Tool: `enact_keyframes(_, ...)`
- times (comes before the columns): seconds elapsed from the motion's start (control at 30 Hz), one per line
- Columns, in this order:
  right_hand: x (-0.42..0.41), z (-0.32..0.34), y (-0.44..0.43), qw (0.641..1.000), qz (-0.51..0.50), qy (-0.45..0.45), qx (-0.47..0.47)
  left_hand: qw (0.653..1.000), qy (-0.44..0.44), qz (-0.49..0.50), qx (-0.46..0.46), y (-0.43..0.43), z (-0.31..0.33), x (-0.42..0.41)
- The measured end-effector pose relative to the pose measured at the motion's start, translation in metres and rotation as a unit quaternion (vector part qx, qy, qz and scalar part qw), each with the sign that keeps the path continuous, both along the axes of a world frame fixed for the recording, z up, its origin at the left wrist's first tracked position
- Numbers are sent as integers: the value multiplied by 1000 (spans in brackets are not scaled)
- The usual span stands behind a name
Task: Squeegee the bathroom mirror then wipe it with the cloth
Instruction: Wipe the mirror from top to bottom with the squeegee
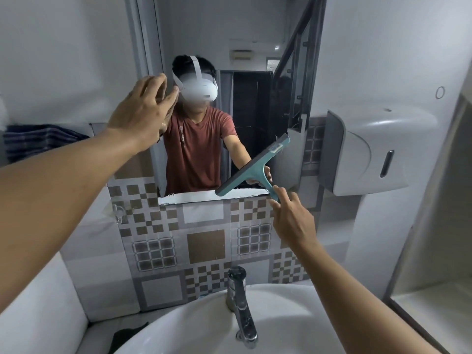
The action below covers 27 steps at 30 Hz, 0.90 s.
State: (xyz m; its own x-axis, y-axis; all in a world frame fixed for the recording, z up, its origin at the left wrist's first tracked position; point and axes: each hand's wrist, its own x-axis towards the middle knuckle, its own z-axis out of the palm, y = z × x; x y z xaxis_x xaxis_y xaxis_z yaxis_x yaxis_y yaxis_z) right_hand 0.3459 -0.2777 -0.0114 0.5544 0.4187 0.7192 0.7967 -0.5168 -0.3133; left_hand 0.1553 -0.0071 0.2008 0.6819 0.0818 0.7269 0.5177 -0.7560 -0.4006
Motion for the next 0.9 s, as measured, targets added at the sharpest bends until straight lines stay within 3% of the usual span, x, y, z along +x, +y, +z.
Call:
enact_keyframes(0.37, -25, -22, 6, 968, 20, 231, 91, 1000, 6, -23, -14, 4, -1, 1)
enact_keyframes(0.6, -69, -13, 31, 907, 89, 357, 206, 1000, 8, -24, -14, 1, 3, -3)
enact_keyframes(0.9, -111, -13, 76, 850, 97, 431, 287, 1000, 4, -19, -15, 2, 3, -3)
